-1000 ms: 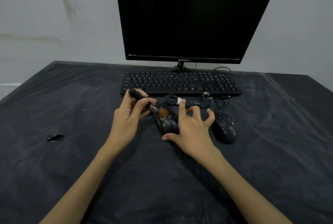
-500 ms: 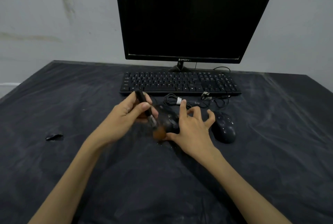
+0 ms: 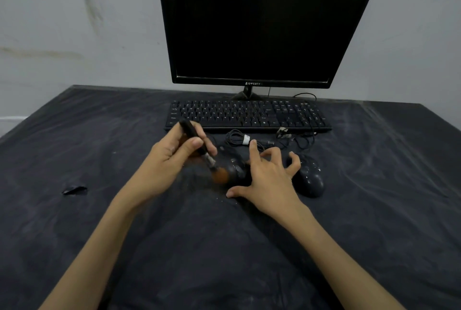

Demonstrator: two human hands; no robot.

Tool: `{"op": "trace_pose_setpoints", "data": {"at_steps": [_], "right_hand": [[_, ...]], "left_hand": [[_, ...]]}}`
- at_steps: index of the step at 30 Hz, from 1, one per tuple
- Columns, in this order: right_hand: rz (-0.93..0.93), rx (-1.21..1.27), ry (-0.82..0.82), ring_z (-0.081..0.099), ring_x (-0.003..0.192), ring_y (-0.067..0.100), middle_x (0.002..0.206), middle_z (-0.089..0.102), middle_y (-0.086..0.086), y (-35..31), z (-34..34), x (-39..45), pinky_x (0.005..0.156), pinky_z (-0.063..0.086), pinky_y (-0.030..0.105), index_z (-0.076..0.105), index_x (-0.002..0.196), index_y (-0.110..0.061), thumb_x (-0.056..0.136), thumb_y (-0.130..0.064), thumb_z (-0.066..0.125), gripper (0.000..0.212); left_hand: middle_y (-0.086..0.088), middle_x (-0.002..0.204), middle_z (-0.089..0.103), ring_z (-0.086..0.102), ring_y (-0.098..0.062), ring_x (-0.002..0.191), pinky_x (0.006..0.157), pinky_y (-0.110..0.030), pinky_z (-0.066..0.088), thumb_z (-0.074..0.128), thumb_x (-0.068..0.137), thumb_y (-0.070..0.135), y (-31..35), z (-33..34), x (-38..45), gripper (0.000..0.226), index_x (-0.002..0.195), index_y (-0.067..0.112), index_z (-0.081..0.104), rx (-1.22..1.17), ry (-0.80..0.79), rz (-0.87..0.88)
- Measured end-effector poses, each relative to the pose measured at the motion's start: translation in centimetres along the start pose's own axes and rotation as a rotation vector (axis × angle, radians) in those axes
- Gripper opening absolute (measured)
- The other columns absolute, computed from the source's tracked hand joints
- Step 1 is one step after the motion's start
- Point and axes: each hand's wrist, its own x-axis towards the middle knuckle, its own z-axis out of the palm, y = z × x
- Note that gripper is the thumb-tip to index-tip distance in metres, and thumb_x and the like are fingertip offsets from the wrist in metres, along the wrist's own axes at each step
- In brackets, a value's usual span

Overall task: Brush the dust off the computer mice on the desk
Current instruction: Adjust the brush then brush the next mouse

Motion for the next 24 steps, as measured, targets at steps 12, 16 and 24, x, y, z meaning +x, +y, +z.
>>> {"op": "trace_pose_setpoints", "data": {"at_steps": [12,16,24], "right_hand": [[-0.179,0.437,-0.035,0.036,0.126,0.012,0.13,0.051,-0.014,1.2,-2.5,-0.5,0.101,0.023,0.034,0.05,0.133,-0.037,0.086,-0.035,0.066,0.049],[-0.245,0.683,-0.092,0.054,0.078,0.005,0.089,0.059,-0.003,0.3,-3.0,-1.2,0.074,0.045,0.019,0.066,0.116,-0.026,0.082,-0.037,0.071,0.036],[-0.186,0.608,-0.004,0.064,0.073,0.013,0.079,0.071,0.002,-0.2,-2.3,-1.0,0.066,0.048,0.028,0.069,0.089,-0.022,0.086,-0.038,0.066,0.017]], "left_hand": [[0.001,0.094,0.069,0.069,-0.024,0.088,0.076,-0.037,0.056,0.059,0.087,0.043,-0.5,1.4,-0.1,0.019,0.098,0.027,0.06,0.144,0.064,-0.012],[0.009,0.09,0.063,0.063,-0.009,0.083,0.071,-0.028,0.055,0.064,0.084,0.035,-1.1,2.6,-0.2,0.009,0.094,0.034,0.062,0.167,0.111,0.055],[0.006,0.088,0.065,0.062,-0.012,0.083,0.076,-0.028,0.051,0.063,0.083,0.042,-1.5,4.2,-0.5,0.03,0.11,0.029,0.061,0.194,0.083,0.049]]}}
